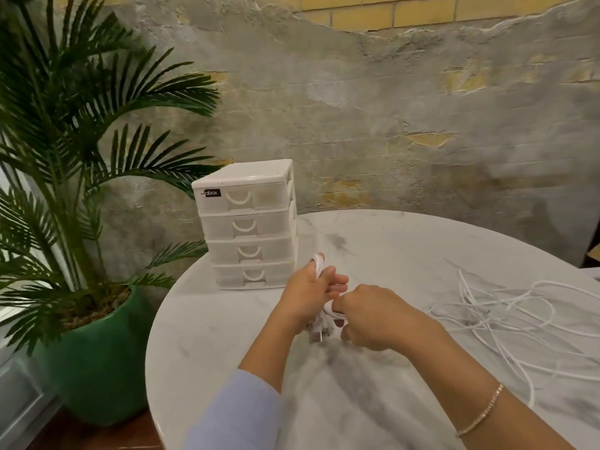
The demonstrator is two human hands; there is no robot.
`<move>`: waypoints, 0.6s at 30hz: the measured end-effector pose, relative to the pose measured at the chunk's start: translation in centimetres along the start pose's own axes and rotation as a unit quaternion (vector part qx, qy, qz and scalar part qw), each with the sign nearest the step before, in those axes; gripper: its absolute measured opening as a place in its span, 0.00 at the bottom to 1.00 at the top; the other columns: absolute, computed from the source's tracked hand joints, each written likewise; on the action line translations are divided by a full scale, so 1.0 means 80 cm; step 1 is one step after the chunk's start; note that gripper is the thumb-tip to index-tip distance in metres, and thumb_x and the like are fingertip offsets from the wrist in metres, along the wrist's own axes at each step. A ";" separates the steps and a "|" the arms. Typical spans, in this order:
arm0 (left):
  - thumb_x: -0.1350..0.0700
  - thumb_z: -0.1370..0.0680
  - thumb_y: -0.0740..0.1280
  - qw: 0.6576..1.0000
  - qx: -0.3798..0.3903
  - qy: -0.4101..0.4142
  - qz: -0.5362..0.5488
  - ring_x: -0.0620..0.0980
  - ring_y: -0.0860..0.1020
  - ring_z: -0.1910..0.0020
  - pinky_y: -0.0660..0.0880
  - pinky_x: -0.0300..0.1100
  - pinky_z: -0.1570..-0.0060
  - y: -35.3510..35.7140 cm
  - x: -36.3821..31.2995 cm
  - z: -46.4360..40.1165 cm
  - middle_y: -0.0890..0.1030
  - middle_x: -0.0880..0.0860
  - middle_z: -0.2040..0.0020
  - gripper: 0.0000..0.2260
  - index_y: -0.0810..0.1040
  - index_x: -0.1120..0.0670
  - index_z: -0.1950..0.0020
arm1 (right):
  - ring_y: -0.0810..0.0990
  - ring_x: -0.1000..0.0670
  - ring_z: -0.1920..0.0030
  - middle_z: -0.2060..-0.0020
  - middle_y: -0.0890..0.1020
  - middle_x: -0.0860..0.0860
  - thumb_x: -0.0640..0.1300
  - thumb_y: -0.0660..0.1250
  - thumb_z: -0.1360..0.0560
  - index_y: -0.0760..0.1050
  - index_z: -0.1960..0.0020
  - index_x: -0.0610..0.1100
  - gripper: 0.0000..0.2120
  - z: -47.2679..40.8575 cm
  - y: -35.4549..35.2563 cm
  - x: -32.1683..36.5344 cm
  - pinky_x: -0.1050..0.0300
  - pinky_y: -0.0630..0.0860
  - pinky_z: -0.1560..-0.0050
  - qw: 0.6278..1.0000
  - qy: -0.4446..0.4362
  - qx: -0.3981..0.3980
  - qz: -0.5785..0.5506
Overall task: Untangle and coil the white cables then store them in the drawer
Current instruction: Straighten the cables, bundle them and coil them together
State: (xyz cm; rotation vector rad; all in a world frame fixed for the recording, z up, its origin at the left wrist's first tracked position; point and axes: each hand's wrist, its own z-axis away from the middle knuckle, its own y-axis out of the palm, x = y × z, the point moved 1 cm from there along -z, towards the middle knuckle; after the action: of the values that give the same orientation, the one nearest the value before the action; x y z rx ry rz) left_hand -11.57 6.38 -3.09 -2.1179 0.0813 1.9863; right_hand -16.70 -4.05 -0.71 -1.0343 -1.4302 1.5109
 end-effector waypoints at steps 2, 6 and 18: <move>0.55 0.17 0.56 0.989 -0.013 0.043 -0.143 0.47 0.80 0.60 0.76 0.34 0.59 0.003 -0.008 0.001 0.81 0.53 0.52 0.22 0.57 0.53 0.24 | 0.76 0.46 0.47 0.47 0.78 0.48 0.46 0.62 0.23 0.74 0.42 0.46 0.11 0.003 -0.005 -0.004 0.57 0.65 0.57 1.000 0.009 -0.001 -0.021; 0.48 0.18 0.54 0.945 0.008 0.079 -0.318 0.47 0.78 0.69 0.71 0.32 0.67 0.011 -0.017 0.003 0.79 0.49 0.67 0.10 0.68 0.52 0.43 | 0.73 0.52 0.57 0.60 0.78 0.55 0.50 0.65 0.24 0.79 0.47 0.53 0.08 0.012 -0.019 -0.025 0.60 0.68 0.59 0.993 0.024 0.000 -0.116; 0.29 0.27 0.53 0.949 0.150 0.025 -0.275 0.45 0.67 0.77 0.66 0.39 0.66 0.018 -0.018 0.023 0.70 0.50 0.76 0.31 0.70 0.56 0.68 | 0.76 0.50 0.51 0.50 0.81 0.50 0.46 0.61 0.22 0.78 0.47 0.49 0.08 0.012 -0.039 -0.061 0.60 0.70 0.53 0.993 0.014 0.010 -0.115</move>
State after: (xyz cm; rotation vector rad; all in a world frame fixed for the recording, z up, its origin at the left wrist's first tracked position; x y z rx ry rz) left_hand -13.81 5.19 -1.92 -1.7514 -0.1723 1.4866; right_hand -15.83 -8.77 2.64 -0.8444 -1.4581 1.3361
